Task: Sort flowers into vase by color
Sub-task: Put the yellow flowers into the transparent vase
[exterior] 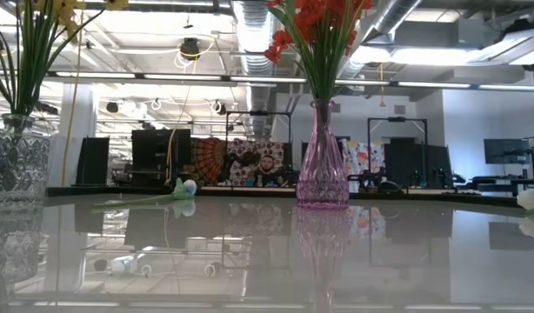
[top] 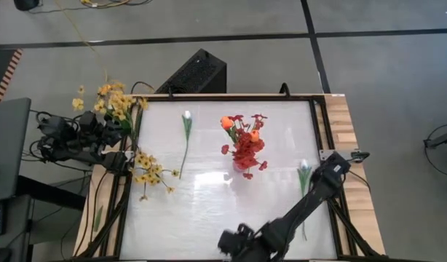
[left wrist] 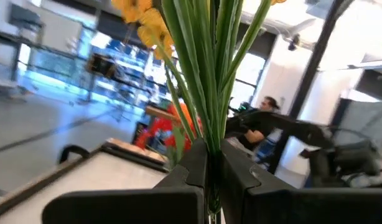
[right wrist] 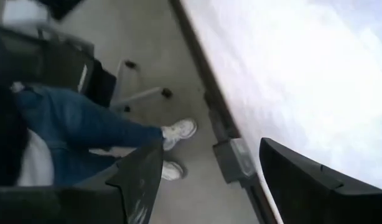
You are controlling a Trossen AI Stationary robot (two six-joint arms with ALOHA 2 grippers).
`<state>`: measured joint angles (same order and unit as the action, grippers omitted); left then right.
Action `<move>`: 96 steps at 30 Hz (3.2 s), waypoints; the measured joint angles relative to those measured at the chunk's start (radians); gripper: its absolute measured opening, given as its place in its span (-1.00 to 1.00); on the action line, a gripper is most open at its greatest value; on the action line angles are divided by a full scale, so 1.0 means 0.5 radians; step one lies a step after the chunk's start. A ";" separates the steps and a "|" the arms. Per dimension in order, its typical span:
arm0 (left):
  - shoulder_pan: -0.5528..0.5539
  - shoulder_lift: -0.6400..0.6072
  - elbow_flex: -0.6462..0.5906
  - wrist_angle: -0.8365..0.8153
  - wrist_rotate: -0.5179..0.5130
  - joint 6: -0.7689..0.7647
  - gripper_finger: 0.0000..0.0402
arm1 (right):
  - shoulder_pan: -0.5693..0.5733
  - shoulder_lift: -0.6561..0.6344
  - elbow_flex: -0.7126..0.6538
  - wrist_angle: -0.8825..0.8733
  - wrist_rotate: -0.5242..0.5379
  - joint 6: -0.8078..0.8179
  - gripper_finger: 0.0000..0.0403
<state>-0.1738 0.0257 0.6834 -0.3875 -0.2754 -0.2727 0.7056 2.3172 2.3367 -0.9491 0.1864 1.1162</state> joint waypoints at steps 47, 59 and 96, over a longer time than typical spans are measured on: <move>0.001 -0.002 0.283 -0.517 -0.195 0.314 -1.00 | -0.897 1.108 0.014 2.955 0.354 -1.443 -0.91; 0.001 -0.002 0.266 -0.641 -0.537 0.098 -1.00 | -1.016 1.105 0.014 3.050 0.258 -1.557 -0.92; 0.002 -0.029 0.020 -0.732 -0.746 -0.351 -1.00 | -1.130 1.191 0.038 3.182 0.726 -1.517 -0.91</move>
<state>-0.1730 0.0114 0.6932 -0.7534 -0.6484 -0.4480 0.1406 2.9128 2.3558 0.6418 0.5491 0.3576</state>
